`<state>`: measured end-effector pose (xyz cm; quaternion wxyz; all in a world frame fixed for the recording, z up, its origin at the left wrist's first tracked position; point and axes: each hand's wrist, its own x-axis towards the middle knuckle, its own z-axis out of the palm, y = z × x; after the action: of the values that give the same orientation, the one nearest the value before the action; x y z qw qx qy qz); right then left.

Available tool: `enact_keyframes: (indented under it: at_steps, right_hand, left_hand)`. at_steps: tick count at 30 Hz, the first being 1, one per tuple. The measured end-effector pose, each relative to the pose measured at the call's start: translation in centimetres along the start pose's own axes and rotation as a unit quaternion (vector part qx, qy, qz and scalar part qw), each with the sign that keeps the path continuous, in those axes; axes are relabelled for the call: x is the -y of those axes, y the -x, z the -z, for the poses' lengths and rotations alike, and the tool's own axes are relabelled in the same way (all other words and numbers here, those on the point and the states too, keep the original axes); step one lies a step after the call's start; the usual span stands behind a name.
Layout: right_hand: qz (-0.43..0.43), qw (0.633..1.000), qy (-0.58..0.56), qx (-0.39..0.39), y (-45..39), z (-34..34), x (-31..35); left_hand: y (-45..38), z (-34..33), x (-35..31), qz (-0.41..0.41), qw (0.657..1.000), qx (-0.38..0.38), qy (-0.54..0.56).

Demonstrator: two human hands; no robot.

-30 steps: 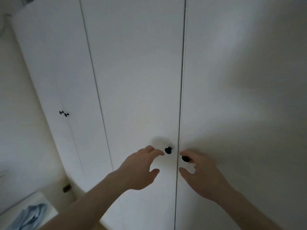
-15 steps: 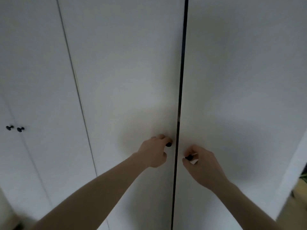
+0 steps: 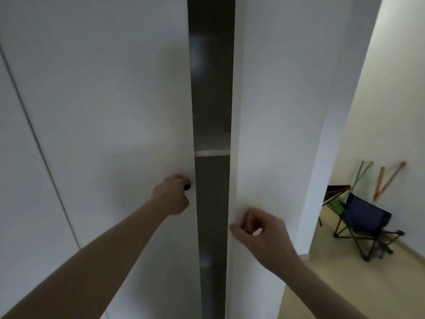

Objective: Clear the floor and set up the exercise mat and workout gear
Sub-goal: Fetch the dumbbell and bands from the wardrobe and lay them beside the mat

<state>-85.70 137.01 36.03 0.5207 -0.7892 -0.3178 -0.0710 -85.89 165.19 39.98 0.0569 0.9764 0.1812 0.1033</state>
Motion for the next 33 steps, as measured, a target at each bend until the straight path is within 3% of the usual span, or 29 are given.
enact_keyframes:
  at_steps: [10, 16, 19, 22, 27, 30, 33]
  right_hand:
    - [-0.083, 0.984, 0.045, -0.148, 7.7, 7.3, -1.2]
    - [-0.08, 0.92, 0.021, -0.383, 11.1, 10.7, -2.1]
    - [-0.054, 0.892, 0.012, -0.45, 11.6, 11.9, -1.7]
    - [-0.037, 0.888, 0.013, -0.458, 11.6, 12.5, -1.6]
    - [0.009, 0.87, 0.128, -0.475, 10.4, 13.6, -0.3]
    - [0.064, 0.891, 0.143, -0.426, 8.9, 12.7, 0.8]
    - [0.102, 0.926, 0.115, -0.345, 5.8, 11.6, 1.5]
  left_hand:
    - [-0.4, 0.0, -0.1, -0.023, 0.998, -0.009, -0.052]
    - [-1.1, 0.0, -1.0, -0.052, 0.993, -0.018, -0.108]
    - [-1.1, 0.5, -1.7, -0.061, 0.988, -0.013, -0.14]
    - [-0.9, 1.1, -2.5, -0.067, 0.979, -0.01, -0.19]
    - [-1.1, 2.6, -3.5, -0.093, 0.954, 0.009, -0.286]
    - [-1.1, 3.4, -4.4, -0.111, 0.949, 0.013, -0.295]
    - [-1.4, 4.7, -6.5, -0.137, 0.96, -0.032, -0.243]
